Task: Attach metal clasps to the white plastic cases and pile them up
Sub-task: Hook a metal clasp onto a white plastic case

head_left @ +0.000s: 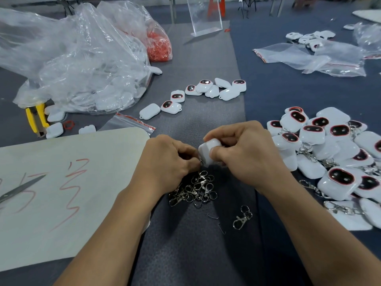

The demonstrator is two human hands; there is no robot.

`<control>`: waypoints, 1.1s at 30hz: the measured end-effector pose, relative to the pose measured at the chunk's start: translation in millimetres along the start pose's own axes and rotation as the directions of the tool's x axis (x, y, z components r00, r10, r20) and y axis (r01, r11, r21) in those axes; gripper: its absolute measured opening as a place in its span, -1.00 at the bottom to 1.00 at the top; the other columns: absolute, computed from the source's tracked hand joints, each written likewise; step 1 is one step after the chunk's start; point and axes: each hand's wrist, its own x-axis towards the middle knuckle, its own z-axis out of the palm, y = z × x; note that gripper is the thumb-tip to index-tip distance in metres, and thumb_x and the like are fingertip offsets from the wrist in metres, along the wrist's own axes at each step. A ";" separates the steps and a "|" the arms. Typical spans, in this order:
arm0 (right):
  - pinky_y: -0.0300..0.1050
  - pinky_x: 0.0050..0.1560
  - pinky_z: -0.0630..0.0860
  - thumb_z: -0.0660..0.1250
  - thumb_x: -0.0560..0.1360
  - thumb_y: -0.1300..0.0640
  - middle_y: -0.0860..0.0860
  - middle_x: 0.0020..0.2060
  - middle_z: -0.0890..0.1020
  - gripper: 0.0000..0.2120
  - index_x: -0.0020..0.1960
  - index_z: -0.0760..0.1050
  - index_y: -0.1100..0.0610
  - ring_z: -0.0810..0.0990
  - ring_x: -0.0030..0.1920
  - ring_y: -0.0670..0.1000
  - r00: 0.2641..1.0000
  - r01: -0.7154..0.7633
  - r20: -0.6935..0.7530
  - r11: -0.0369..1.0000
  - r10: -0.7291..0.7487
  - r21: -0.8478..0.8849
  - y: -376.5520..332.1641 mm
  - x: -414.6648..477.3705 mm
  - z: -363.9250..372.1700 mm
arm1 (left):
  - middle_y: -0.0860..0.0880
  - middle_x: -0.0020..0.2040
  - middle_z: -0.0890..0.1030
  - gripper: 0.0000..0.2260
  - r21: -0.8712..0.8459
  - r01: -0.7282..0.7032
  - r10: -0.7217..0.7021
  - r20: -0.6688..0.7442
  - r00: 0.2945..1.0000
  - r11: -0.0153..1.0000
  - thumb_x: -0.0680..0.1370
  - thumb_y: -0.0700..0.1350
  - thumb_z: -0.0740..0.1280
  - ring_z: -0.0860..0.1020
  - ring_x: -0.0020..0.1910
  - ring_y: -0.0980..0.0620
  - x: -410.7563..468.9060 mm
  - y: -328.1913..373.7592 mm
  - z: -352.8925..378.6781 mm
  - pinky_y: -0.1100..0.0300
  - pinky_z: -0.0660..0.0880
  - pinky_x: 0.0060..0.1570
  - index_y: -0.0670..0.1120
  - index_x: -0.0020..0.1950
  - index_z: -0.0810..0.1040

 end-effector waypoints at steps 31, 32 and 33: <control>-0.28 -0.58 0.31 0.25 0.44 0.46 0.23 -0.30 0.64 -0.77 -0.14 0.67 0.30 0.49 -0.51 0.03 0.904 -0.423 0.261 0.612 0.339 0.669 1.2 3.7 -7.8 | 0.02 -0.26 0.73 -0.84 -0.564 0.005 -0.014 -0.012 1.000 0.826 0.31 -0.13 0.62 0.62 -0.32 0.19 -1.9 10.1 -5.2 0.37 0.52 -0.25 0.08 -0.17 0.77; -0.28 -0.58 0.33 0.25 0.44 0.46 0.23 -0.30 0.64 -0.77 -0.14 0.67 0.30 0.49 -0.51 0.03 0.902 -0.425 0.264 0.606 0.340 0.672 0.8 3.5 -7.8 | 0.03 -0.30 0.72 -0.88 -0.596 0.015 -0.033 -0.018 0.999 0.803 0.29 -0.08 0.59 0.58 -0.36 0.20 -2.3 12.2 -4.6 0.38 0.48 -0.30 0.08 -0.21 0.77; -0.28 -0.56 0.34 0.25 0.44 0.46 0.22 -0.30 0.65 -0.78 -0.14 0.67 0.30 0.50 -0.50 0.03 0.902 -0.427 0.268 0.601 0.339 0.676 0.5 3.7 -8.0 | 0.04 -0.35 0.69 -0.89 -0.617 0.025 -0.049 -0.022 0.999 0.786 0.25 -0.01 0.56 0.53 -0.41 0.20 -2.7 13.7 -3.9 0.38 0.45 -0.35 0.08 -0.24 0.76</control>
